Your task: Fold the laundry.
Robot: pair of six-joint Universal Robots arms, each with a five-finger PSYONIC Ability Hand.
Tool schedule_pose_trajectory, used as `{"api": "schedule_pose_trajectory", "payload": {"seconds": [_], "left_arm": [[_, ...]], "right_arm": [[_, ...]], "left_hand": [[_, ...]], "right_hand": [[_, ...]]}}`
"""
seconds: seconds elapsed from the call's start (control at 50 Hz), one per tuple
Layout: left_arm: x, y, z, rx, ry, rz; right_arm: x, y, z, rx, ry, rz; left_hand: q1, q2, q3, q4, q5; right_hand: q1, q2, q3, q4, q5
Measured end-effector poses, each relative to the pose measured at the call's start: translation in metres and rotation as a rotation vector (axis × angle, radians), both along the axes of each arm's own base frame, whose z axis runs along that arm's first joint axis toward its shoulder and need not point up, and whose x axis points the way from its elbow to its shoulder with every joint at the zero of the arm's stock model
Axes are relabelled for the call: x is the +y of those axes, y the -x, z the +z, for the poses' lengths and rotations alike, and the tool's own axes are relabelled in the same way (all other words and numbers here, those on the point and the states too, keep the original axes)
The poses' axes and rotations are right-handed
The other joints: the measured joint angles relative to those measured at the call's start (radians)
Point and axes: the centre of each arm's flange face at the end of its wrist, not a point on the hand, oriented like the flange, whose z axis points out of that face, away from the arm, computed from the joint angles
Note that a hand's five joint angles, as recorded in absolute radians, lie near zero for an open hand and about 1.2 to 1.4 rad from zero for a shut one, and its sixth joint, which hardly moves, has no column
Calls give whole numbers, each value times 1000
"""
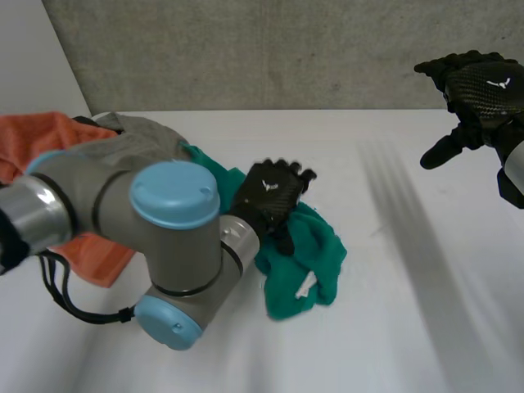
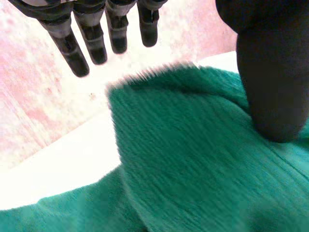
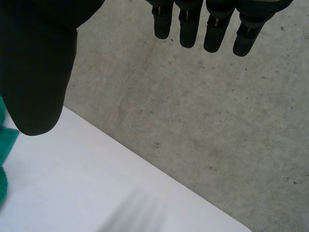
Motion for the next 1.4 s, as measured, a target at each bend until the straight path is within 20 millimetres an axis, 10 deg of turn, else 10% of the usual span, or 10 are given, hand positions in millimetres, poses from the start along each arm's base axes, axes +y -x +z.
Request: {"api": "schedule_pose_trajectory", "payload": {"seconds": [0.24,0.52,0.72,0.88,1.0,1.14,1.24,1.28,1.4], "left_arm": [[-79,-66,69,74,207,231],[-183,-149,-27,-352,229,427],[-194,-150,-64,-400,196,383],[-200,-147,-64,-385,236,391],[-227,-166,-33,-371,396,585],[-265,-237,45,-309,647,1023],[-263,-241,55,-311,701,1058],[-258,-229,47,-327,692,1006],[-229,-192,9,-399,614,826]], "right_arm": [[1,-3,-9,37,-17,13],[47,-74,-83,163,-197,321],[59,-121,-130,170,-140,443],[51,-128,-163,247,-137,388],[46,-125,-169,314,-118,344],[45,-124,-164,328,-102,338],[48,-126,-163,327,-102,345],[50,-126,-163,326,-104,348],[51,-125,-160,323,-100,346]], "left_hand": [[0,-9,-6,-9,0],[0,-8,-6,-9,0],[74,60,52,54,53],[864,888,848,883,852],[895,976,963,982,898],[914,981,967,986,926],[642,668,665,694,676],[97,173,179,192,176],[-10,-10,-9,-11,-1]], "right_hand": [[0,0,0,0,0],[0,0,0,0,0],[0,0,0,0,0],[0,0,0,0,0],[0,0,0,0,0],[0,0,0,0,0],[0,0,0,0,0],[0,0,0,0,0],[0,0,0,0,0]]}}
